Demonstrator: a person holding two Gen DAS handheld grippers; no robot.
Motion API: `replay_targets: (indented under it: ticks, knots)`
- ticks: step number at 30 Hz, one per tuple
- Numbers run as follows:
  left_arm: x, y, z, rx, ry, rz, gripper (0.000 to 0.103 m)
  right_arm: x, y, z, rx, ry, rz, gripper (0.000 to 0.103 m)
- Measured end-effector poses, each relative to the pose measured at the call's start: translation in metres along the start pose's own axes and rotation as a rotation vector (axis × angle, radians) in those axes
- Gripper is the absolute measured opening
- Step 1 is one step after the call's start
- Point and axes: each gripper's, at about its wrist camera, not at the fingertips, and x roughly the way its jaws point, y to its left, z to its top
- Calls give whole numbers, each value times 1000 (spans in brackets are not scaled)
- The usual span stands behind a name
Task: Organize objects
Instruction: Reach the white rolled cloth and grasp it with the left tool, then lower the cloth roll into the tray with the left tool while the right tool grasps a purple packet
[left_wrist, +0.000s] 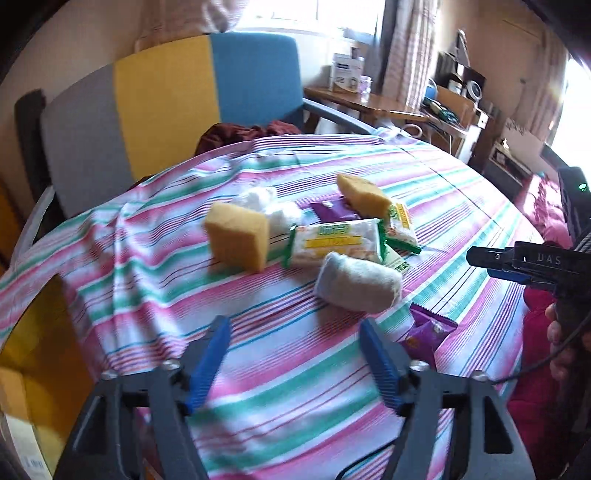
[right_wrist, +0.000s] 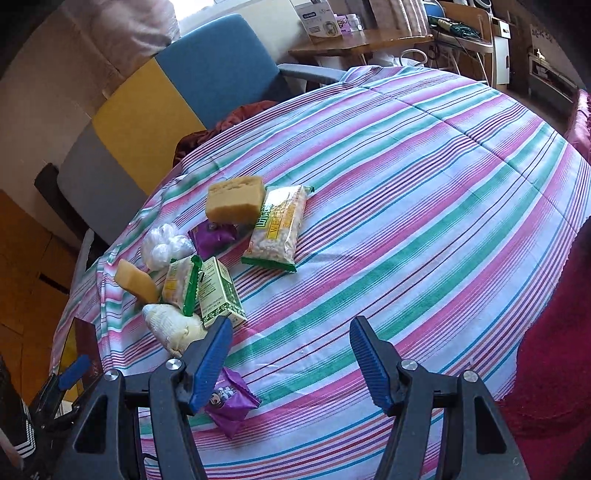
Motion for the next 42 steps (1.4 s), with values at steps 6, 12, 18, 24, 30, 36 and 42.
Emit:
replay_targets:
  ticks: [6,12,18,24,30,36,42]
  knots:
    - [29,-26,23,73,6,-50,97,6,-2,1,8,20,9,67]
    - [69,-48,31,158,27,-39,97,10,-5,3,16,38,14,67]
    - [77,-38,19,85,30,-118,71,14,-6,3,20,57,12,67]
    - [53,-12,-5,-8,11,-99,71,22,6,-2,-31,108,52,67]
    - [24,15,-35,-96,6,-60,71,34,52,-22,-261,197,125,70]
    - [-2,25,-50,-143,-8,-43,71,40,79,-42,-451,214,71,77]
    - [-32,30,-58,-162,-51,-49,71,55,77,-46,-475,269,13,78]
